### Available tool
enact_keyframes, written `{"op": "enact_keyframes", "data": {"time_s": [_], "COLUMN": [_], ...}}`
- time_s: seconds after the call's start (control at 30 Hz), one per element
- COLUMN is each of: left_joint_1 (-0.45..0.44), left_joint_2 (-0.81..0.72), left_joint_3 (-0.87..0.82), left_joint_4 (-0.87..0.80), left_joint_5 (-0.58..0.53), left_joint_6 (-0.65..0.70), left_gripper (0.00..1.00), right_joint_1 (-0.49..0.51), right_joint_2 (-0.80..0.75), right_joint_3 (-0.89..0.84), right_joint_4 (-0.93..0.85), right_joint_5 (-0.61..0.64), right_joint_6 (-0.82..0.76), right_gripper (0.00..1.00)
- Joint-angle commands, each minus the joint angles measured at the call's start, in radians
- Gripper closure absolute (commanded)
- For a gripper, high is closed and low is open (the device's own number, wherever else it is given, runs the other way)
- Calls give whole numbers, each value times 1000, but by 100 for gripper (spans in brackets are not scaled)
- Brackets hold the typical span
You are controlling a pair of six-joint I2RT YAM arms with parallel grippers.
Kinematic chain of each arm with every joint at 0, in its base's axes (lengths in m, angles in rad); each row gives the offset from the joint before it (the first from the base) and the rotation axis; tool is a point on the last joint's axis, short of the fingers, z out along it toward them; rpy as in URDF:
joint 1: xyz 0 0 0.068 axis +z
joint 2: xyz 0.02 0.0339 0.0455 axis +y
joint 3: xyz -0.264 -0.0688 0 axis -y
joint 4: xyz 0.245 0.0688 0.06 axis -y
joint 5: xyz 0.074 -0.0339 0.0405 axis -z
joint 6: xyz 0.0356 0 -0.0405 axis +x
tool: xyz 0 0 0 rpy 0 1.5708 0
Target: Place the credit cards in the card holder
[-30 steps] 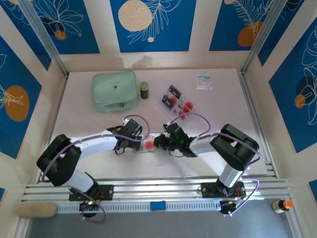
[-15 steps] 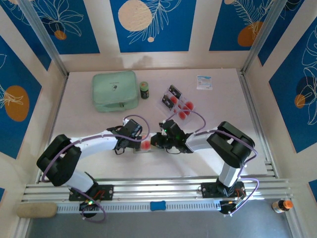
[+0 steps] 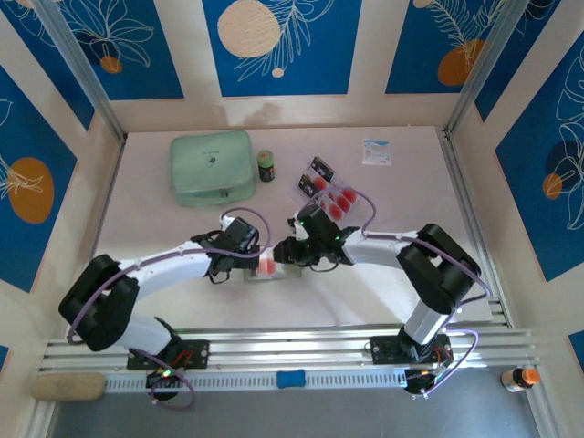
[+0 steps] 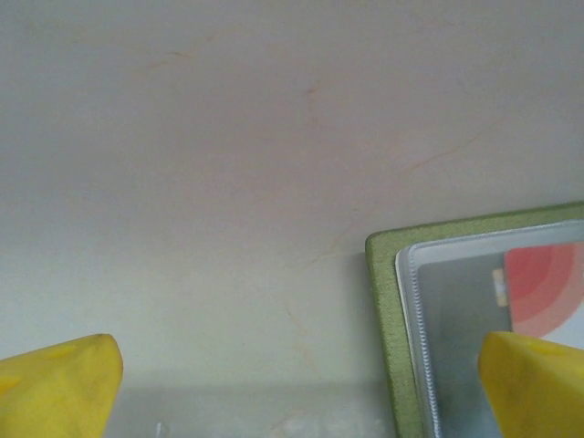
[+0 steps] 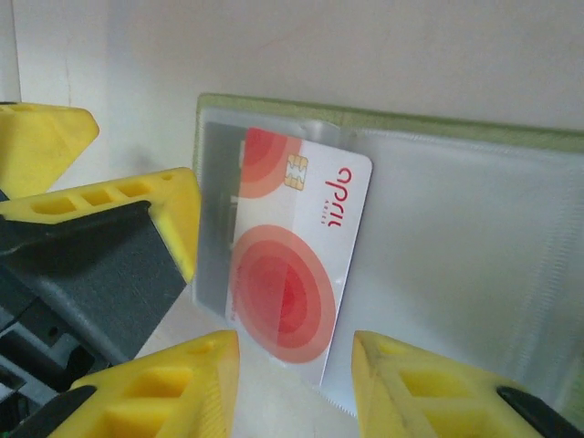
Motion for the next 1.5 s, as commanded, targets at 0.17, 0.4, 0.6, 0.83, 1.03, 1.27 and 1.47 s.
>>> {"op": "enact_keyframes", "data": {"time_s": [0.17,0.4,0.6,0.83,1.03,1.27,1.47], "left_joint_1": [36,50,53,55,54,55,55], "left_joint_2": [-60,-57,-59,-28,12,55,58], "left_joint_3": [-30,-75,-97,-89,-87,-73,-72], "left_joint_4": [-48,-95,-96,-72,-40,-11,-4], "left_joint_5": [9,-11,-14,10,40,62,65], "left_joint_6": [-130,-198,-203,-176,-159,-143,-147], "left_gripper": [0,0,0,0,0,0,0], "right_joint_1": [-15,7,33,59,74,91,90], "right_joint_2": [12,98,157,206,246,284,294], "right_joint_3": [168,257,291,304,316,362,393], "right_joint_4": [-302,-353,-346,-337,-337,-338,-340], "right_joint_5": [-10,-17,-25,-11,1,-9,-35], "right_joint_6": [-212,-265,-267,-252,-239,-221,-212], "right_gripper": [85,100,100,100,100,100,100]}}
